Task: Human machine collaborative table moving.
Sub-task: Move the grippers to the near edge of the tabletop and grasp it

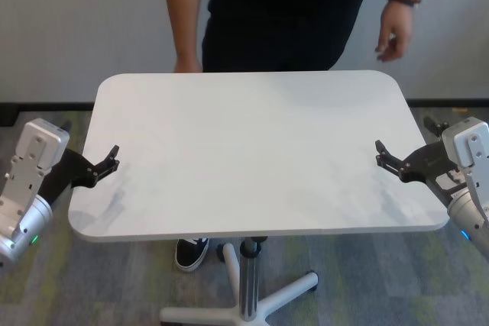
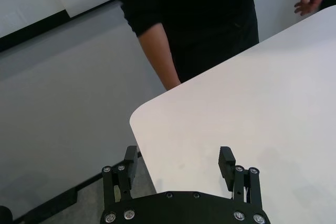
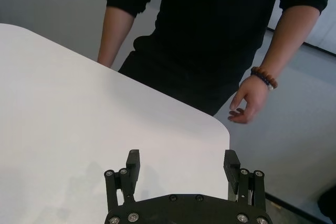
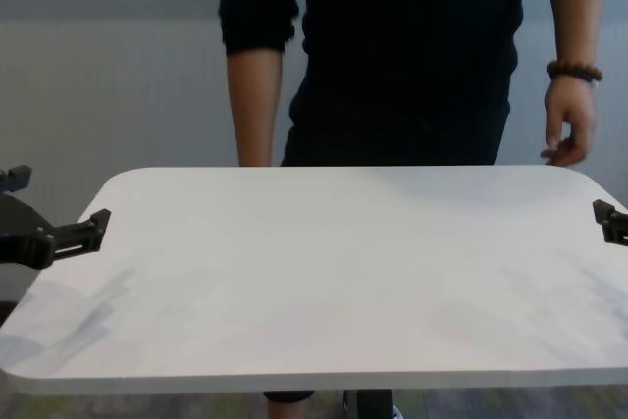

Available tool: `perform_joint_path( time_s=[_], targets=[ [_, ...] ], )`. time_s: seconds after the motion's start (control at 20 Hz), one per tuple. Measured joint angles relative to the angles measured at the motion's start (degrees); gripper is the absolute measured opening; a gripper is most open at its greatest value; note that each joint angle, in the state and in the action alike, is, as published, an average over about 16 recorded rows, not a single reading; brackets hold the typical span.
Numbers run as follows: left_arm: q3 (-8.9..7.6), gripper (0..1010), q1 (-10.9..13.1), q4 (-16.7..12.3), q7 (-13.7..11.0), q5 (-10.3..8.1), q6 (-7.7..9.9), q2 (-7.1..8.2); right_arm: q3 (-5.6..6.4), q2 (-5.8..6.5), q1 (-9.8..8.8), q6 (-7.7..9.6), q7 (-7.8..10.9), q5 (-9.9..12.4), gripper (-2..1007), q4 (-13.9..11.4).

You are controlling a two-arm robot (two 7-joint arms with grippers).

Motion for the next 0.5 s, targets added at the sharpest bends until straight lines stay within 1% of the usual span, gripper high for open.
perform_joint_path(
  time_s=[0.5],
  targets=[
    [0.00, 1003, 0.00, 0.00, 0.00, 0.00, 0.00, 0.00, 0.00, 0.00, 0.00, 0.00, 0.00, 0.00, 1001, 0.00]
  ],
)
